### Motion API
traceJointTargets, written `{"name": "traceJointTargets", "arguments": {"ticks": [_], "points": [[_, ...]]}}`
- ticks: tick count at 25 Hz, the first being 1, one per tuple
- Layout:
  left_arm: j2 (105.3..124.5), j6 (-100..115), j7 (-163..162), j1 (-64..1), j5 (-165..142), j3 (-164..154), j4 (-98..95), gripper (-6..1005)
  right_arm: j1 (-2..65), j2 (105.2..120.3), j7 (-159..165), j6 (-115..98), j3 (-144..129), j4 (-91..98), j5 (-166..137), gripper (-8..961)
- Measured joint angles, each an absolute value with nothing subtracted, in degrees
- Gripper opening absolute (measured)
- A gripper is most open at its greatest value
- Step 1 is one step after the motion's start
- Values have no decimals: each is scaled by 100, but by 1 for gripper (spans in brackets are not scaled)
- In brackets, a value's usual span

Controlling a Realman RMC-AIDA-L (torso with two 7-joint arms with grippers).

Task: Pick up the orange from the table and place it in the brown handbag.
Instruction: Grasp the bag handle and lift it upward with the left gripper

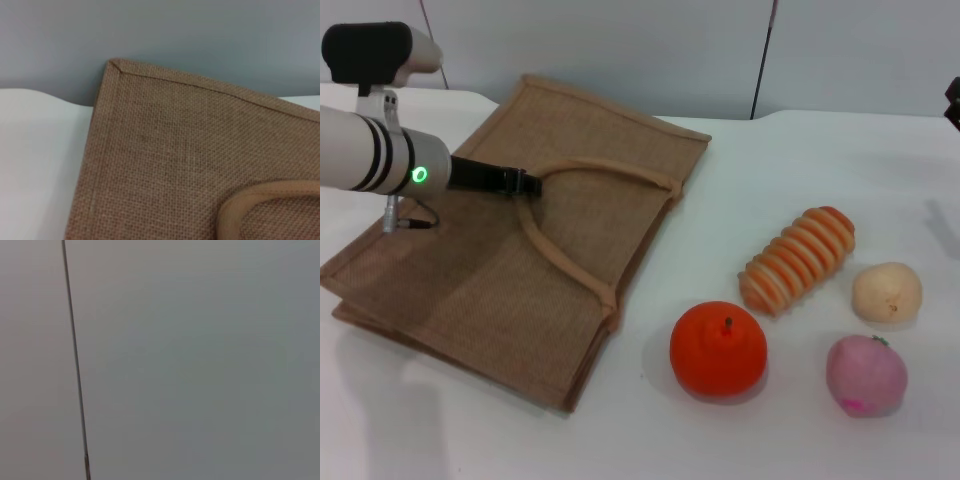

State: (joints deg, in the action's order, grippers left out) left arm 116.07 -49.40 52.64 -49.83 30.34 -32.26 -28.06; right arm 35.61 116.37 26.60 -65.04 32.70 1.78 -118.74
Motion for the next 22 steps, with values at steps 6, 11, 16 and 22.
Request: {"name": "traceJointTargets", "arguments": {"ticks": [6,11,16,22], "points": [[11613,-4584,5492,-5076,3061,-3225,-2576,433,3573,11637,2641,-6504,3270,173,-11874,879],[11619,-4423,5657,-5142,3082,-3225,-2413,433,3577,11637,2639,-6497,3269,133,-11874,879],[11619,-4342,5804,-5218,3097,-3225,-2248,434,3590,11636,2637,-6490,3270,122,-11874,879],[11619,-4349,5821,-5224,3098,-3226,-2227,393,3611,11637,2636,-6466,3261,123,-11874,879]]}}
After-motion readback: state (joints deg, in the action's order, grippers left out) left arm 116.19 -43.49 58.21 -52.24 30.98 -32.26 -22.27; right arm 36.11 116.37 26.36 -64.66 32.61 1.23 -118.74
